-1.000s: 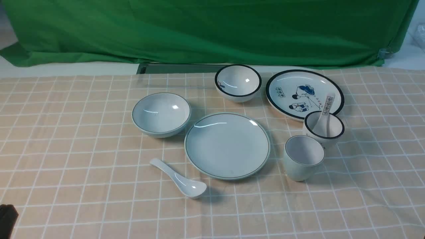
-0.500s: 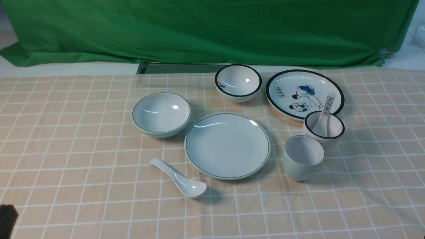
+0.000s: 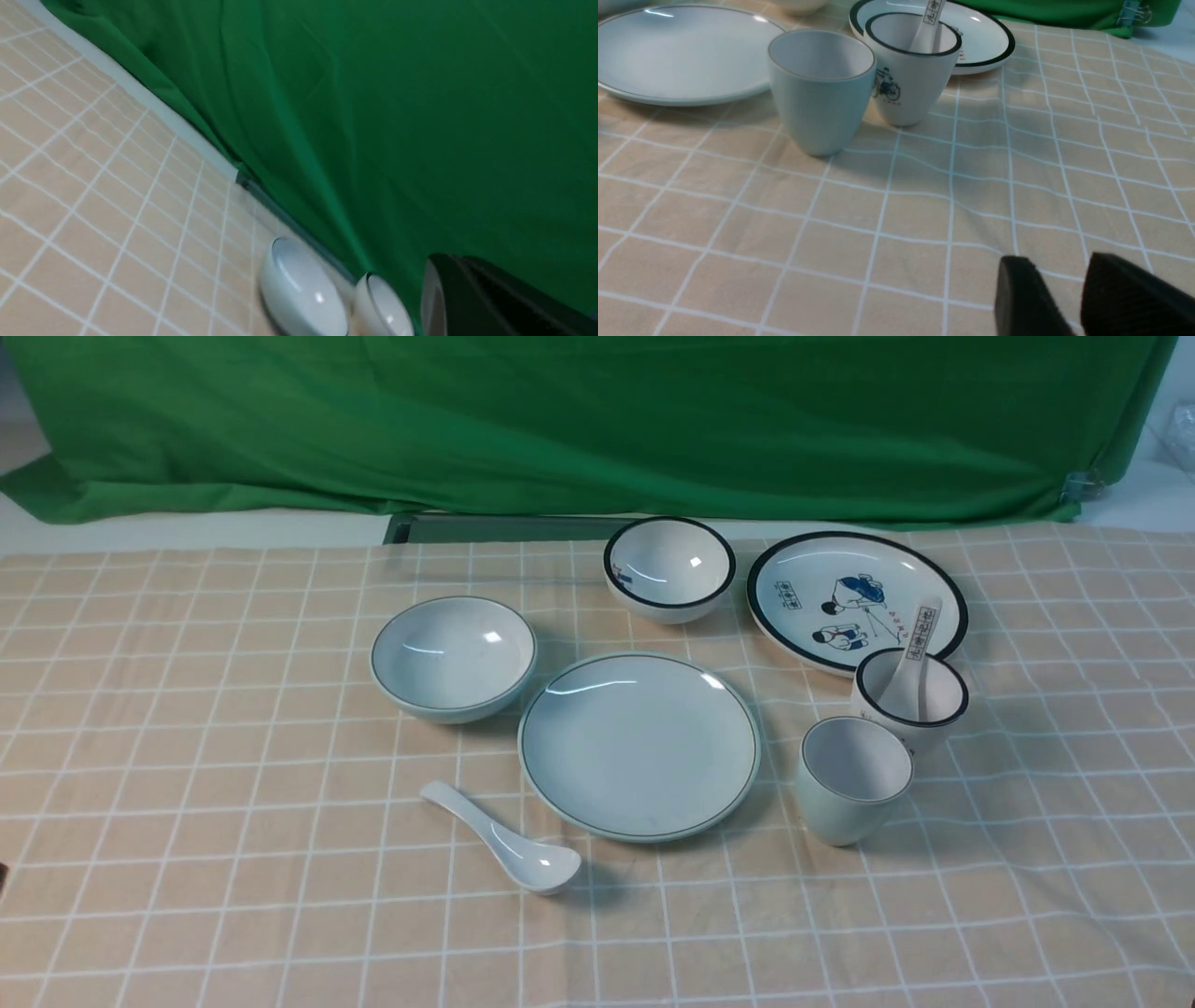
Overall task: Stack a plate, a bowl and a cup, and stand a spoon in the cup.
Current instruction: Use the left arm to grab a blue rice bowl
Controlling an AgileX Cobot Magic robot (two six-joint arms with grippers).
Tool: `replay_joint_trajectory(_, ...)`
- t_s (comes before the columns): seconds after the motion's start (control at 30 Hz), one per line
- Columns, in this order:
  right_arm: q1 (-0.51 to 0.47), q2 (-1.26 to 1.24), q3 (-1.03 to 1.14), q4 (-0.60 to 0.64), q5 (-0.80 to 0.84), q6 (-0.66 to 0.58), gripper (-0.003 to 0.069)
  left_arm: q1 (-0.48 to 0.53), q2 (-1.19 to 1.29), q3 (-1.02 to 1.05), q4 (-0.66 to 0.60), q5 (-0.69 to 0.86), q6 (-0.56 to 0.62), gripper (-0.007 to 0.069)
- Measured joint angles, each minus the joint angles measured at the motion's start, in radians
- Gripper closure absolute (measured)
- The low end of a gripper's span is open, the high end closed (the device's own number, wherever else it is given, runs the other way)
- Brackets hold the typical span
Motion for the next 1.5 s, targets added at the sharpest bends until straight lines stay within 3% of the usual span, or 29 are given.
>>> replay_joint_trajectory(0.13,0.0,0.0,0.0,0.0,0.0,0.0,0.0421,0.0,0.007,-0.076,-0.015,0.09,0.017,0.0621)
replay_joint_trajectory(0.27,0.0,0.0,0.0,0.0,0.0,0.0,0.0421,0.0,0.116,-0.252,0.028,0.263,0.173,0.0621)
replay_joint_trajectory(0.47,0.0,0.0,0.0,0.0,0.0,0.0,0.0421,-0.01,0.576,-0.588,0.108,0.564,0.469,0.0621)
replay_joint_trajectory(0.5,0.0,0.0,0.0,0.0,0.0,0.0,0.0421,-0.013,0.591,-0.605,0.111,0.57,0.475,0.0621)
replay_joint_trajectory(0.57,0.0,0.0,0.0,0.0,0.0,0.0,0.0421,-0.049,0.703,-0.663,0.127,0.602,0.501,0.0621)
replay_joint_trajectory(0.8,0.0,0.0,0.0,0.0,-0.002,0.0,0.0421,-0.327,1.082,-0.814,0.286,0.63,0.538,0.0621)
replay_joint_trajectory(0.9,0.0,0.0,0.0,0.014,-0.033,0.025,0.0421,-0.372,1.17,-0.866,0.314,0.666,0.539,0.0621)
replay_joint_trajectory(1.03,0.0,0.0,0.0,0.077,-0.211,0.28,0.0421,-0.39,1.311,-1.009,0.33,0.756,0.561,0.0621)
replay_joint_trajectory(1.13,0.0,0.0,0.0,0.084,-0.285,0.366,0.0421,-0.39,1.352,-1.048,0.338,0.776,0.573,0.0621)
replay_joint_trajectory(1.27,0.0,0.0,-0.005,0.096,-0.376,0.596,0.0431,-0.39,1.432,-1.125,0.392,0.808,0.586,0.0602)
replay_joint_trajectory(1.33,0.016,0.02,-0.073,0.098,-0.263,0.627,0.047,-0.384,1.484,-1.164,0.422,0.835,0.589,0.0578)
replay_joint_trajectory(1.43,0.057,0.088,-0.212,0.098,-0.073,0.529,0.0521,-0.366,1.545,-1.219,0.436,0.869,0.598,0.0537)
replay_joint_trajectory(1.47,0.072,0.112,-0.258,0.098,-0.037,0.489,0.0532,-0.356,1.569,-1.234,0.436,0.881,0.604,0.0525)
replay_joint_trajectory(1.5,0.127,0.211,-0.416,0.099,0.164,0.356,0.0556,-0.333,1.622,-1.279,0.438,0.902,0.622,0.0484)
